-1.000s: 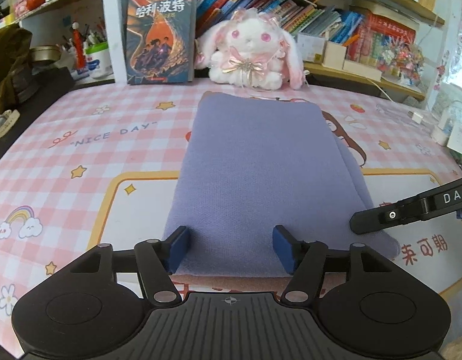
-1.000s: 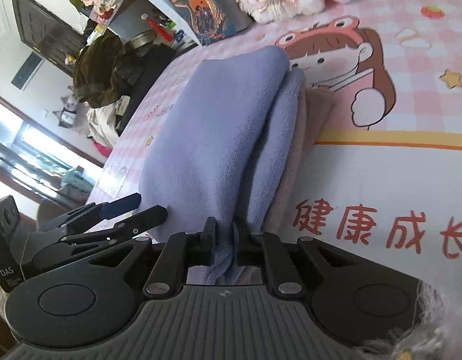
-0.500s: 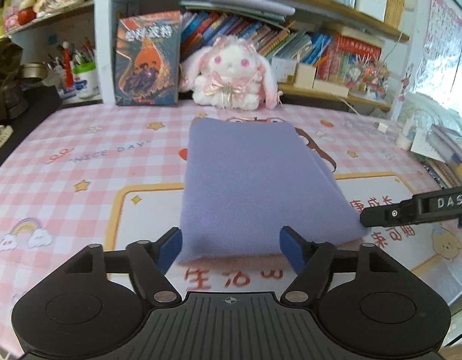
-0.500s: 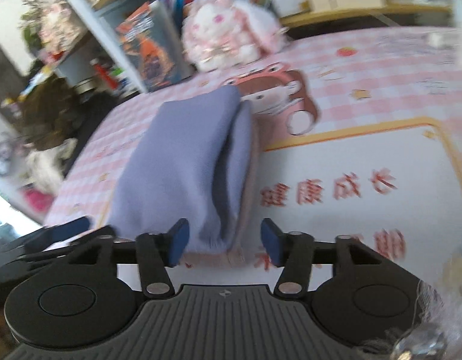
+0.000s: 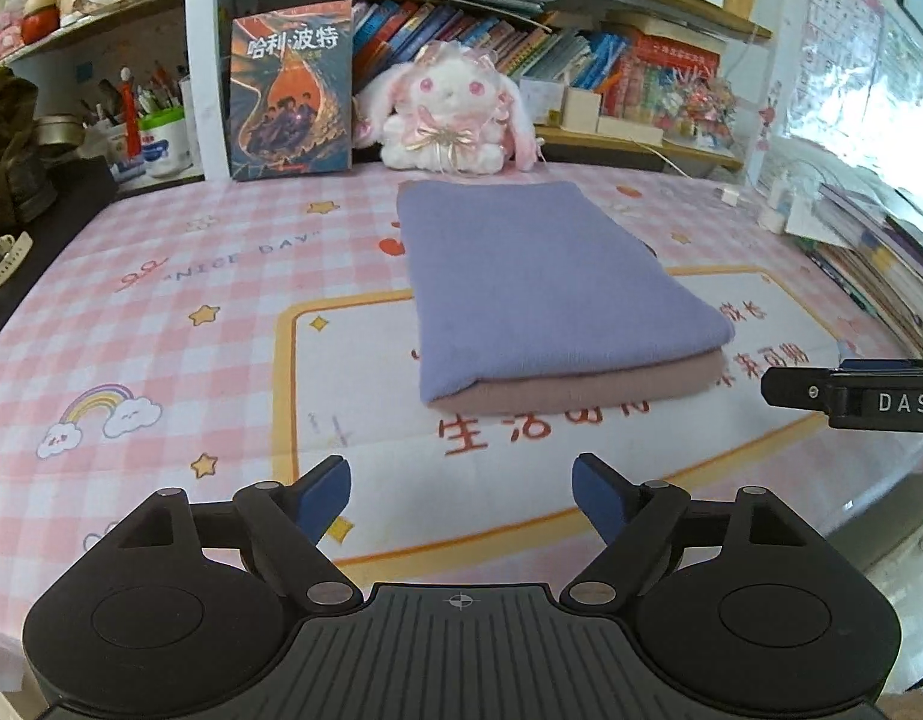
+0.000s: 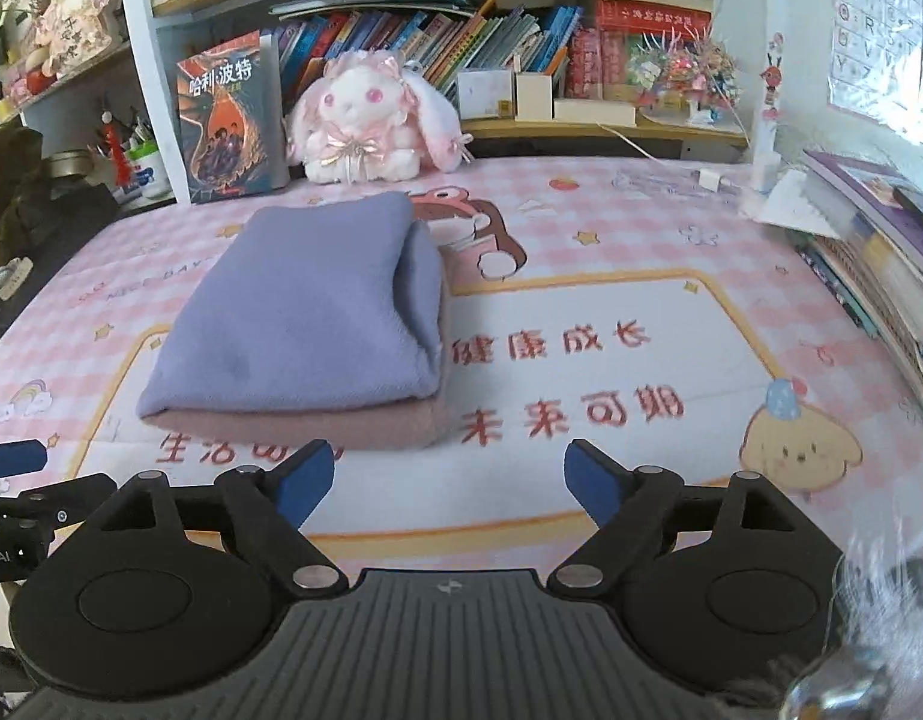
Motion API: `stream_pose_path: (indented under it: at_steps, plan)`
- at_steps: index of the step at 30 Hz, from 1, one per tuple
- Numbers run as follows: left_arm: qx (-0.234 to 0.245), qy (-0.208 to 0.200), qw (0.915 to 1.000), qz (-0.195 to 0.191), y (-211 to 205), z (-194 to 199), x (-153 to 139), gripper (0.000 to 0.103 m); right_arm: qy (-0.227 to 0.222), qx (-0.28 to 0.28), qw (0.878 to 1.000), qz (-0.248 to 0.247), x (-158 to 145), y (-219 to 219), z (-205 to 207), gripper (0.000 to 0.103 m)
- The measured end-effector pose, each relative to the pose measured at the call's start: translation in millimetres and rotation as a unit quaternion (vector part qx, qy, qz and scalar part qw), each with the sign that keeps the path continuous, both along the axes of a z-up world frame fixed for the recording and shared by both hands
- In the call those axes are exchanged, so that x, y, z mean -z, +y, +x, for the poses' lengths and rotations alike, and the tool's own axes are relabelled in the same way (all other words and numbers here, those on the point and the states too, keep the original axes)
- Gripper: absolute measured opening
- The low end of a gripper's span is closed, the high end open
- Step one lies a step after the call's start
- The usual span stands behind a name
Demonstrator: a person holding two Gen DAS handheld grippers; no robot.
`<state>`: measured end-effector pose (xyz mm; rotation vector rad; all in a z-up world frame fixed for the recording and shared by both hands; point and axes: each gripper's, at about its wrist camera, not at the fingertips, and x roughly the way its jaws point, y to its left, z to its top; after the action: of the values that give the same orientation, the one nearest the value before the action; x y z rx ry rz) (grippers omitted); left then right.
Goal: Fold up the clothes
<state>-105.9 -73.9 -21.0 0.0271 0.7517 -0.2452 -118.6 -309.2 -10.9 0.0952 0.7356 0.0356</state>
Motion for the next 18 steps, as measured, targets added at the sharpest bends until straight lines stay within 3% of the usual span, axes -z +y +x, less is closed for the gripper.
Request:
stream_pose_path:
  at_steps: [18]
  plan:
    - [0.003,0.016,0.9998,-0.014,24,-10,7,0.090,0.011,0.004,1.000,-0.016,-1,30,-17,0.091]
